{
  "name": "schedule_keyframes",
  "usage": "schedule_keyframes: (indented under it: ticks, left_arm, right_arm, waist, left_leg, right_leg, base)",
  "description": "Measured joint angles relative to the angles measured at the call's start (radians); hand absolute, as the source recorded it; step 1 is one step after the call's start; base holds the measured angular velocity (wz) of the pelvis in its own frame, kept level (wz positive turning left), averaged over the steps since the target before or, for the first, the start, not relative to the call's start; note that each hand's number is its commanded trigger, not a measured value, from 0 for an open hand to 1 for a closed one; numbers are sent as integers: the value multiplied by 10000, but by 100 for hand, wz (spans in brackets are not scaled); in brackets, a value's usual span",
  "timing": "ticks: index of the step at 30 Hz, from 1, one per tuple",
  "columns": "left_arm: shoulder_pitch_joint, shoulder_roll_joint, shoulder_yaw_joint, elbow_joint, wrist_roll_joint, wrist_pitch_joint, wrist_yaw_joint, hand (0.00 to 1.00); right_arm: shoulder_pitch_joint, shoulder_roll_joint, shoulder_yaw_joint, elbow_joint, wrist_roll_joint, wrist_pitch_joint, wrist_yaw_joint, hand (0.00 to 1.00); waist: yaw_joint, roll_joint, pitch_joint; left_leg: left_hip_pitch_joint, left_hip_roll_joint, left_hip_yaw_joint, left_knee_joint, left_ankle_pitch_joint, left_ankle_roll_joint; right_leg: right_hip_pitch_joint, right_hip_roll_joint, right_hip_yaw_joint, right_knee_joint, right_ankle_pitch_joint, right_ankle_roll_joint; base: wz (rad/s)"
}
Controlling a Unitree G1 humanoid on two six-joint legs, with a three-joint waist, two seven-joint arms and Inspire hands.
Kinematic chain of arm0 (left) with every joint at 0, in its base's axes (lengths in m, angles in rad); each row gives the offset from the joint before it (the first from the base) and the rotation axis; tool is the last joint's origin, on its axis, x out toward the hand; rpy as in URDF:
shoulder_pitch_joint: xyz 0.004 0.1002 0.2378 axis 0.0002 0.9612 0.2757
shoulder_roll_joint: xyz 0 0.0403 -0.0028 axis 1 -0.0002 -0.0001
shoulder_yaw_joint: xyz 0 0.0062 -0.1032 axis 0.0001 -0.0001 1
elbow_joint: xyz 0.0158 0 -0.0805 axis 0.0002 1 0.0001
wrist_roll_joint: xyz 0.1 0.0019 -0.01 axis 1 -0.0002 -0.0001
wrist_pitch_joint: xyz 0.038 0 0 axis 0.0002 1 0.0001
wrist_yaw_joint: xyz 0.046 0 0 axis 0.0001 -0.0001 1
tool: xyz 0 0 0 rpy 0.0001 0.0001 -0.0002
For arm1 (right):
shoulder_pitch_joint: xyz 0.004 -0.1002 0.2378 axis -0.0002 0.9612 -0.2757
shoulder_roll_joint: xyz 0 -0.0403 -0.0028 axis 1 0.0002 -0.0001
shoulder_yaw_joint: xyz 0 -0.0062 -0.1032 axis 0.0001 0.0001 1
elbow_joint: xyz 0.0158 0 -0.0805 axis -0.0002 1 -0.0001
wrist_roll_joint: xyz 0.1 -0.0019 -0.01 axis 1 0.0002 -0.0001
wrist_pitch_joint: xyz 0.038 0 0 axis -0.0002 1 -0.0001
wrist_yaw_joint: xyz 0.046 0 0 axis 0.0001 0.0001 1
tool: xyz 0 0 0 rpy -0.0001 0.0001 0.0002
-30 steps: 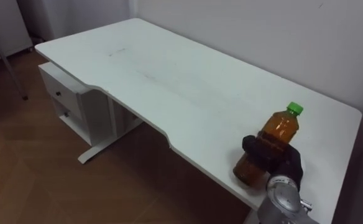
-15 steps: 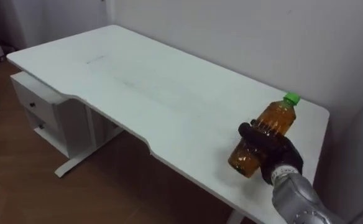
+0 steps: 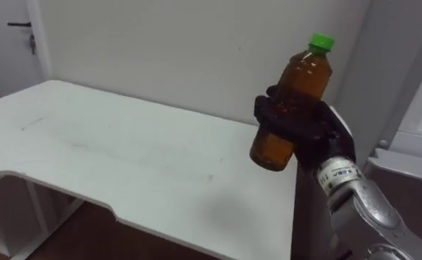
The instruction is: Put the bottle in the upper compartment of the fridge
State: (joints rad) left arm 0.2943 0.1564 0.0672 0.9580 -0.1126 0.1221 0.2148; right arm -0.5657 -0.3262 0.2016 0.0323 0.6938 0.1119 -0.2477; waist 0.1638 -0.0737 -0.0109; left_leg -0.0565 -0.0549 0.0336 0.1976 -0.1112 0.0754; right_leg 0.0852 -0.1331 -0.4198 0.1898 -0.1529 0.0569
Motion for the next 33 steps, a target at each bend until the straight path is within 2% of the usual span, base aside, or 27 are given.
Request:
schedule_keyframes:
  ticks: [1, 7, 17, 23, 26, 27, 31, 33]
  left_arm:
    - [68, -30, 66, -66, 72, 12, -52, 0]
    - [94, -111, 84, -116, 206, 2, -102, 0]
    - [17, -127, 140, -8, 733, -81, -83, 0]
    - [73, -194, 717, 59, 861, -84, -134, 0]
    - [82, -188, 984, 39, 874, -123, -133, 0]
    - [88, -191, 984, 35, 874, -128, -132, 0]
    - [87, -184, 982, 38, 896, -144, -128, 0]
    - [128, -181, 983, 40, 1178, -163, -128, 0]
  right_arm:
    - [7, -6, -60, -271, -71, 101, 141, 100]
    - [6, -18, -564, -1260, -319, 183, 431, 100]
    - [19, -310, -1211, -2399, -720, 205, 429, 100]
    - [30, -442, -2114, -3352, -721, 198, 462, 100]
    - [479, -453, -2695, -3633, -937, 196, 442, 100]
    - [643, -455, -2807, -3691, -980, 196, 442, 100]
    - [1106, -459, -3326, -3717, -691, 197, 398, 100]
    - [1237, -462, -3528, -3714, -519, 200, 309, 100]
  waist:
    - [-189, 23, -15]
    - [-472, 21, -10]
    - [-603, -42, 15]
    - [-1034, -101, 11]
    - [-1062, -117, 1]
    - [-1127, -75, 27]
    - [-1520, -2, 33]
    - [-1597, 32, 17]
  left_leg:
    - [30, 4, -2, 2, -6, -10]
    - [188, 68, 57, 13, -58, -93]
    - [319, 106, 166, 6, -109, -116]
    - [360, 132, 224, 8, -141, -83]
    - [436, 198, 403, 16, -206, -110]
    - [462, 220, 436, 59, -255, -116]
    - [489, 233, 466, 75, -309, -158]
    - [490, 242, 499, 64, -309, -160]
  right_leg:
    - [49, 13, 25, -30, 0, 0]
    - [192, 69, 46, -33, 9, -15]
    - [193, 78, 103, -54, 15, -32]
    - [215, 106, 117, -79, 19, -31]
    - [232, 157, 333, -74, 21, -34]
    - [305, 169, 353, -57, 22, -35]
    - [318, 165, 363, -47, 21, -35]
    - [275, 166, 370, -45, 21, -35]
  base:
    - [-3]
    - [-2]
    - [-3]
    - [-4]
    - [-16]
    - [-12]
    - [-2]
    - [-5]
